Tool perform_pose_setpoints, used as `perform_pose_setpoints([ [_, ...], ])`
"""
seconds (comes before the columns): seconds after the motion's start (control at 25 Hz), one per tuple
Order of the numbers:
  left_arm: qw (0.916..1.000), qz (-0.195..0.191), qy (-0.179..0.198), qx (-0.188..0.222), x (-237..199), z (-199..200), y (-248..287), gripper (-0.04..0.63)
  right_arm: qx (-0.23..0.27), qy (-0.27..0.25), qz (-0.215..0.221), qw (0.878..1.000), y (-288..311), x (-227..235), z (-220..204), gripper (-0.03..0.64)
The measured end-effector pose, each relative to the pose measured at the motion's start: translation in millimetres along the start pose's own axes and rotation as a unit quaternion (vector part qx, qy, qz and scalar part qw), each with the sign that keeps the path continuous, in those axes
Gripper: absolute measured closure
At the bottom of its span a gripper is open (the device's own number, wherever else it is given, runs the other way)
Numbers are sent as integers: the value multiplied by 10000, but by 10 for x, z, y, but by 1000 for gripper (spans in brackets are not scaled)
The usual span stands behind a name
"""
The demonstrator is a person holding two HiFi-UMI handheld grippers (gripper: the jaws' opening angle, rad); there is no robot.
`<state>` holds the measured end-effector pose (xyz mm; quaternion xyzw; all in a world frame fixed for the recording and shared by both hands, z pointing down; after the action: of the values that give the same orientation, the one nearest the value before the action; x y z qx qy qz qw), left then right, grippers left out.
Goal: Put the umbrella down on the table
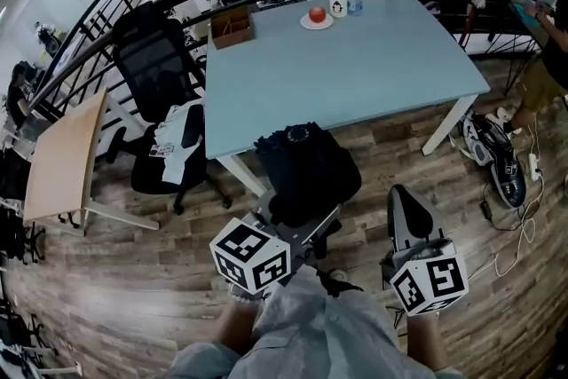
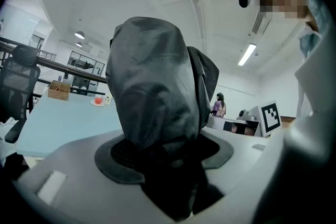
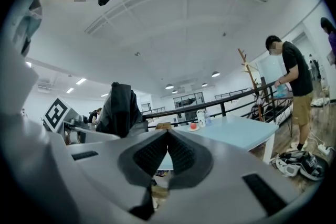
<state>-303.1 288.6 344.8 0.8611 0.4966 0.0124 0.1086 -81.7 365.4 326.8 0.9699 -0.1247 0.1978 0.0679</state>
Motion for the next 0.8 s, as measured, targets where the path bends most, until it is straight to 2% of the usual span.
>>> perform_pose_setpoints([
  [0.4, 9993, -349, 94, 72, 350, 55, 231, 322, 146, 78, -289, 9994, -379, 239, 42, 617],
  [0.8, 9988, -439, 211, 13, 290, 58, 341, 322, 169, 210, -429, 9987, -344, 354, -18, 617],
])
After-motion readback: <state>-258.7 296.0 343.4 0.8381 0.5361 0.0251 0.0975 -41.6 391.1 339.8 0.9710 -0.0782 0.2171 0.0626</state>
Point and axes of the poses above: the fingertips, and each gripper's own axes: y forward along the fingers, x to its right, z out of its top, the point moved 10 cm from there along -y, backward along the fingers, and after that the axes turned 14 degrees about y, right-handed, at the moved point
